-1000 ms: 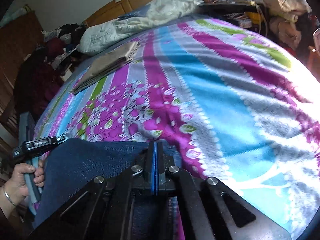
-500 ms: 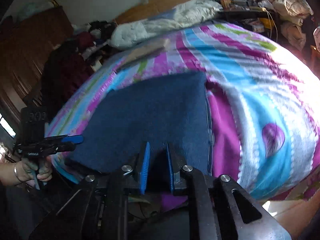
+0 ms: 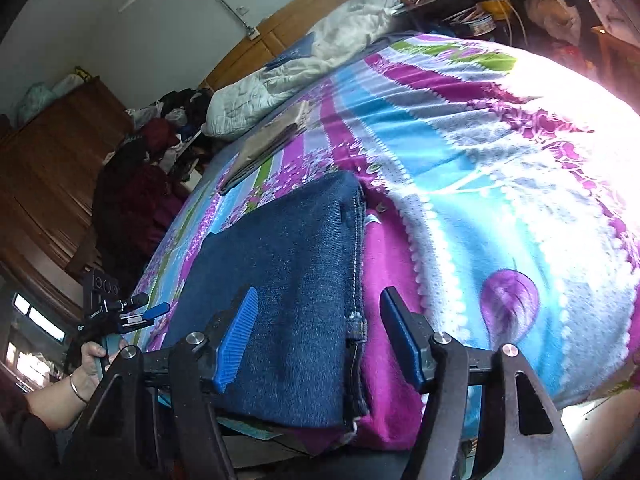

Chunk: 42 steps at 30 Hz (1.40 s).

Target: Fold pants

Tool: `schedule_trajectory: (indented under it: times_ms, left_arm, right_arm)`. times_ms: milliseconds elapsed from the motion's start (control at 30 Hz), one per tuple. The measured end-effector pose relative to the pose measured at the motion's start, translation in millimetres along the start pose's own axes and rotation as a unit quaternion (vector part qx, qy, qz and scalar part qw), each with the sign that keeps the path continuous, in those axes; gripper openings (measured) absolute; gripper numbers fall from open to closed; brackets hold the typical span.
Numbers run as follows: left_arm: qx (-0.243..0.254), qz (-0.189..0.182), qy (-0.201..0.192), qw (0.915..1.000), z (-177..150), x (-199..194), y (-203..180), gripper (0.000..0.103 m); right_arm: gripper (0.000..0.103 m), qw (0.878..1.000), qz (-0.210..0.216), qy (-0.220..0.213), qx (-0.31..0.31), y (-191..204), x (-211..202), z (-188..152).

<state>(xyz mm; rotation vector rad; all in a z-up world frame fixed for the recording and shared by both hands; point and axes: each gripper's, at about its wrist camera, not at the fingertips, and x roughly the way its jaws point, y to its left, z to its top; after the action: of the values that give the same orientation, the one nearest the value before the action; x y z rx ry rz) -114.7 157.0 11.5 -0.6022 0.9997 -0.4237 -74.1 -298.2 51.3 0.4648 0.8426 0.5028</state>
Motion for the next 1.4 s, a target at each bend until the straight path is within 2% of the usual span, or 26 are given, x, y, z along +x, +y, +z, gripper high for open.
schedule_trajectory:
  times_ms: [67, 200, 267, 333, 433, 500, 633, 700, 800, 833, 867, 900, 933, 967, 1000, 1133, 1200, 1300, 1367, 1400]
  left_arm:
    - [-0.013, -0.023, 0.017, 0.9995, 1.1, 18.1, -0.2, 0.077]
    - [0.005, -0.008, 0.038, 0.9992, -3.4, 49.3, -5.5, 0.077]
    - [-0.001, -0.015, 0.038, 0.9992, -2.6, 53.8, -2.4, 0.077]
    - [-0.006, -0.022, 0.042, 0.9988, -1.9, 46.4, -4.9, 0.077]
    - [0.011, -0.028, 0.058, 0.9979, -2.4, 40.6, -15.4, 0.077]
    - [0.026, -0.032, 0.068, 0.9969, -3.6, 45.6, -21.7, 0.080]
    - [0.014, -0.047, 0.063, 0.9968, 1.0, 36.5, -10.8, 0.081]
    - [0.017, -0.043, 0.064, 0.9968, 4.8, 44.6, -14.8, 0.083]
    - [0.052, -0.010, 0.054, 0.9972, 1.0, 57.2, -21.2, 0.085]
    - [0.055, 0.002, 0.047, 0.9974, -0.6, 59.7, -23.1, 0.076]
    - [0.056, 0.017, 0.040, 0.9975, -2.3, 60.7, -25.7, 0.060]
    - [0.056, 0.023, 0.037, 0.9975, -4.1, 59.4, -27.6, 0.028]
    - [0.044, 0.011, 0.024, 0.9987, -3.5, 51.9, -27.0, 0.014]
    - [0.025, -0.023, 0.014, 0.9993, -2.2, 40.7, -24.7, 0.014]
    - [0.024, -0.043, 0.002, 0.9988, -0.5, 29.0, -28.2, 0.014]
    - [0.065, -0.070, -0.017, 0.9953, 7.0, -13.7, -48.8, 0.013]
    - [0.051, -0.069, -0.034, 0.9958, 14.0, -43.1, -38.8, 0.013]
    - [-0.005, -0.055, -0.071, 0.9960, 19.0, -95.5, 5.8, 0.013]
    - [-0.023, -0.024, -0.090, 0.9954, 14.5, -126.6, 38.7, 0.014]
    - [-0.042, -0.002, -0.092, 0.9949, 10.0, -141.9, 61.0, 0.018]
  right_arm:
    - [0.069, 1.000, 0.009, 0.024, -0.012, 0.0, 19.5, 8.6]
    - [0.069, 0.996, -0.024, 0.078, -0.033, -8.1, 54.7, 15.2]
    - [0.072, 0.996, 0.001, 0.091, -0.023, -15.0, 59.5, 14.7]
    - [0.072, 0.992, 0.049, 0.116, -0.019, -14.4, 57.9, 10.1]
    - [0.073, 0.985, 0.057, 0.148, -0.061, -5.3, 62.2, -2.9]
    - [0.069, 0.987, 0.077, 0.138, -0.037, -16.5, 62.4, -0.7]
    - [0.064, 0.985, 0.138, 0.079, 0.063, -49.2, 67.3, 10.9]
    - [0.063, 0.982, 0.161, 0.072, 0.070, -46.0, 78.7, 15.4]
    - [0.063, 0.985, 0.145, 0.078, 0.045, -29.2, 90.1, 15.0]
    - [0.061, 0.987, 0.137, 0.073, 0.040, -25.4, 88.6, 13.8]
    - [0.060, 0.987, 0.137, 0.068, 0.044, -23.4, 85.5, 12.5]
    - [0.057, 0.987, 0.140, 0.062, 0.048, -21.7, 81.5, 10.8]
    - [0.054, 0.988, 0.137, 0.057, 0.046, -18.3, 78.3, 10.1]
    - [0.054, 0.989, 0.134, 0.054, 0.042, -13.0, 76.2, 10.6]
    - [0.054, 0.989, 0.133, 0.051, 0.036, -4.9, 74.5, 12.2]
    - [0.054, 0.988, 0.147, 0.056, -0.004, 44.4, 78.1, 22.5]
    - [0.054, 0.983, 0.171, 0.065, -0.022, 75.3, 91.0, 24.3]
    - [0.054, 0.975, 0.202, 0.082, -0.041, 121.8, 130.8, 21.0]
    - [0.055, 0.974, 0.196, 0.104, -0.039, 146.4, 168.9, 12.9]
    - [0.055, 0.977, 0.171, 0.122, -0.043, 157.2, 190.4, 6.4]
